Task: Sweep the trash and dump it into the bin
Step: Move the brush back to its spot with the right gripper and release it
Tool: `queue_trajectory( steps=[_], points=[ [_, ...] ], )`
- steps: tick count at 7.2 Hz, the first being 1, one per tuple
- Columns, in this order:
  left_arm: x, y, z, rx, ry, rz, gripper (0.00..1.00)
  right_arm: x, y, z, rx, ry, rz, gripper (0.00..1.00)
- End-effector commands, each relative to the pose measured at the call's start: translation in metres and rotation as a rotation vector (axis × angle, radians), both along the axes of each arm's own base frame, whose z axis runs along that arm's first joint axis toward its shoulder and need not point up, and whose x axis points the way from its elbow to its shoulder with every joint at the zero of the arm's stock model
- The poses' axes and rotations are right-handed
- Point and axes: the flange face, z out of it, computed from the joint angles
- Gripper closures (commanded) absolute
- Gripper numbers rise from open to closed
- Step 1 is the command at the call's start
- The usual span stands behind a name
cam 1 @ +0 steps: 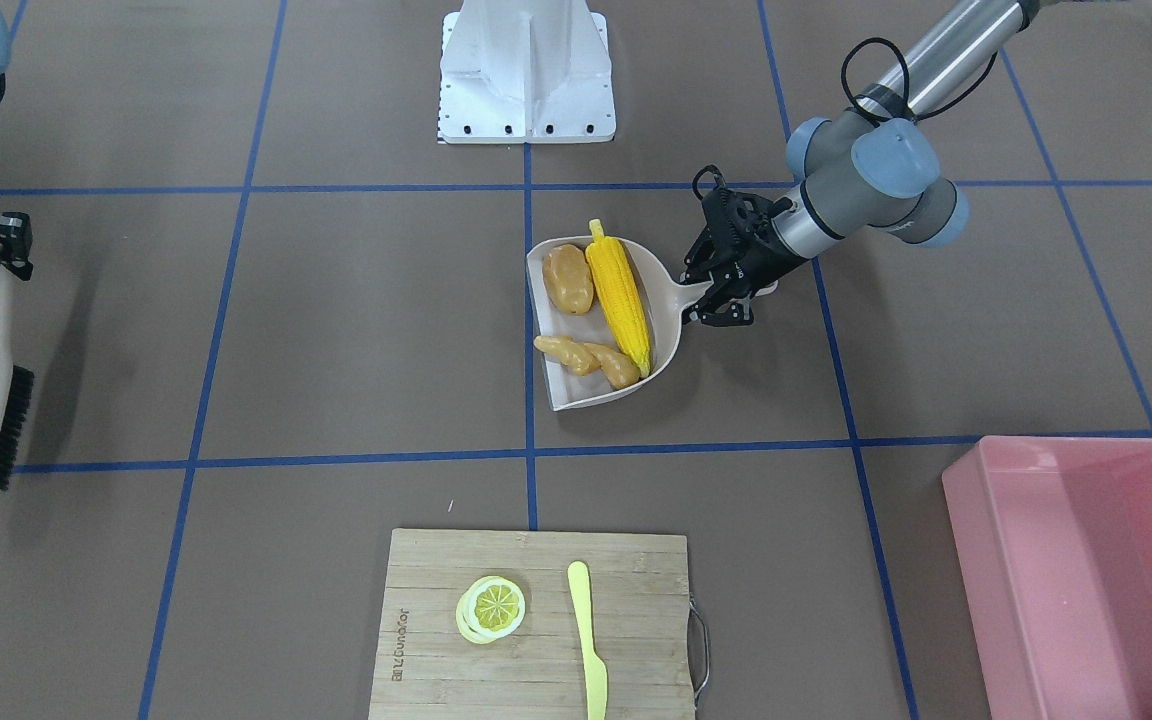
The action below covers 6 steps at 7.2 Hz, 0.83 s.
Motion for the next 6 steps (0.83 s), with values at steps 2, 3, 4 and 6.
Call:
queue_trajectory(
  steps=[2,3,4,6],
  points=[
    [-0.015,0.0,-0.025,0.024,0.037,-0.017,0.76,0.028,0.043,0.036,0.001,-0.045,0.015,1.0],
    [-0.022,-0.01,-0.025,0.03,0.033,-0.075,0.98,0.028,0.046,0.037,-0.008,-0.057,0.006,1.0],
    [-0.031,-0.021,-0.033,0.061,0.045,-0.191,1.0,0.03,0.052,0.041,-0.014,-0.064,-0.002,1.0],
    [-0.051,-0.047,-0.042,0.087,0.043,-0.407,1.0,0.029,0.054,0.052,-0.033,-0.057,-0.007,1.0]
  ],
)
